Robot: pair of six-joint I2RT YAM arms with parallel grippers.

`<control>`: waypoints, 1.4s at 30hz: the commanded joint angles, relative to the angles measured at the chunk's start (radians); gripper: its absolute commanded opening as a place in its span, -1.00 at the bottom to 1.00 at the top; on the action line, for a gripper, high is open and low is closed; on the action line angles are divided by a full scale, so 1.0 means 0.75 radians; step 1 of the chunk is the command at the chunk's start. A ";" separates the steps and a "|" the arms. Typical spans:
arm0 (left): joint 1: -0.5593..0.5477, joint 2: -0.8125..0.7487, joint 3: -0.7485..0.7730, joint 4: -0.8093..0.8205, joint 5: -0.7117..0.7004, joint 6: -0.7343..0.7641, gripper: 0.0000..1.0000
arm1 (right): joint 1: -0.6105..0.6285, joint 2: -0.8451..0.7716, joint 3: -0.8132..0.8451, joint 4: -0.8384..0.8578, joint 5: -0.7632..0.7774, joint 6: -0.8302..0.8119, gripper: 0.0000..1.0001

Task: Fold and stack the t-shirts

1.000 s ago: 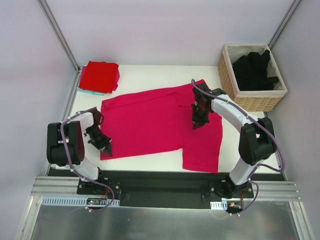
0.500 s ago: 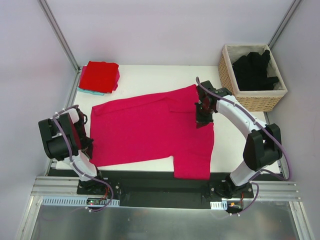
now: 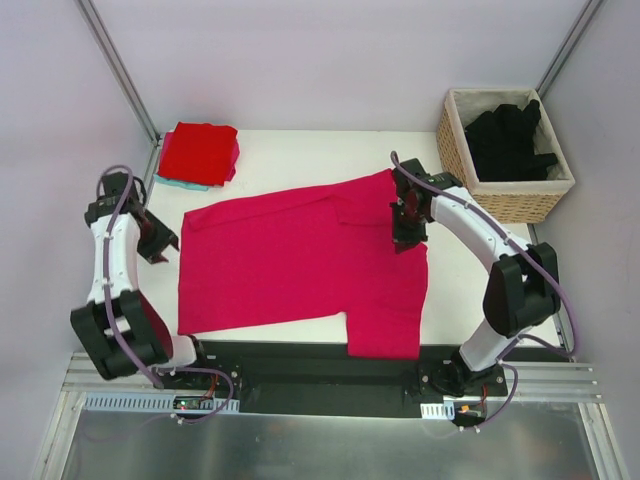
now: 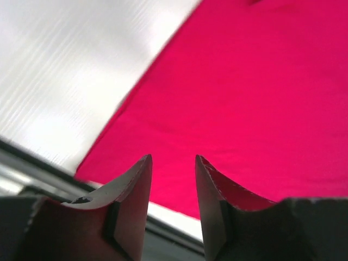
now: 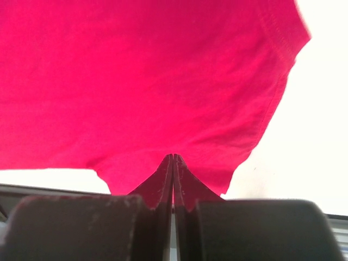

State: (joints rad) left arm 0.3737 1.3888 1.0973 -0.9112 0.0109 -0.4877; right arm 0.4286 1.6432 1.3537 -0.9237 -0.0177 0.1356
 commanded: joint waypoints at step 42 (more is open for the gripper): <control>-0.001 -0.602 -0.193 0.446 0.785 -0.260 -0.27 | -0.291 0.734 0.647 0.095 -0.263 -0.173 -0.35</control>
State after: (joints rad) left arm 0.3737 0.9585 0.9504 -0.6048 0.5701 -0.6674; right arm 0.1970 2.1754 1.8053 -0.8356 -0.2314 0.0238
